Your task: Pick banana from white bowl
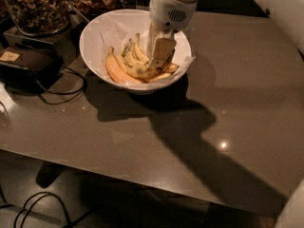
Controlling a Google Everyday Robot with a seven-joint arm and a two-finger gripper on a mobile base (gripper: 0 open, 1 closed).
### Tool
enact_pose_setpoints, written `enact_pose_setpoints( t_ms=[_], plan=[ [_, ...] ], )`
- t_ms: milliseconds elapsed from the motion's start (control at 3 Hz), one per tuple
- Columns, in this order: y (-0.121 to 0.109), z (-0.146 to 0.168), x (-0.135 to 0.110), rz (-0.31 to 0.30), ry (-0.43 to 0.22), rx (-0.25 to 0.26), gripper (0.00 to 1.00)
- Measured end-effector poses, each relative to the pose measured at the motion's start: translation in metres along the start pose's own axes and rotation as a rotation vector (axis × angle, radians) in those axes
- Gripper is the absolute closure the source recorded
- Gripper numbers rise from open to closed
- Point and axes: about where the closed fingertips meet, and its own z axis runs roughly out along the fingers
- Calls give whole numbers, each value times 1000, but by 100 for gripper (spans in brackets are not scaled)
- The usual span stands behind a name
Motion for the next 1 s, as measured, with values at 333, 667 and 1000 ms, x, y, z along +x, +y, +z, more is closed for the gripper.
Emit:
enact_pose_setpoints(
  t_ms=[333,667,1000],
  plan=[
    [0,0,0,0,0,0,34],
    [0,0,0,0,0,0,11],
    [0,0,0,0,0,0,0]
  ],
)
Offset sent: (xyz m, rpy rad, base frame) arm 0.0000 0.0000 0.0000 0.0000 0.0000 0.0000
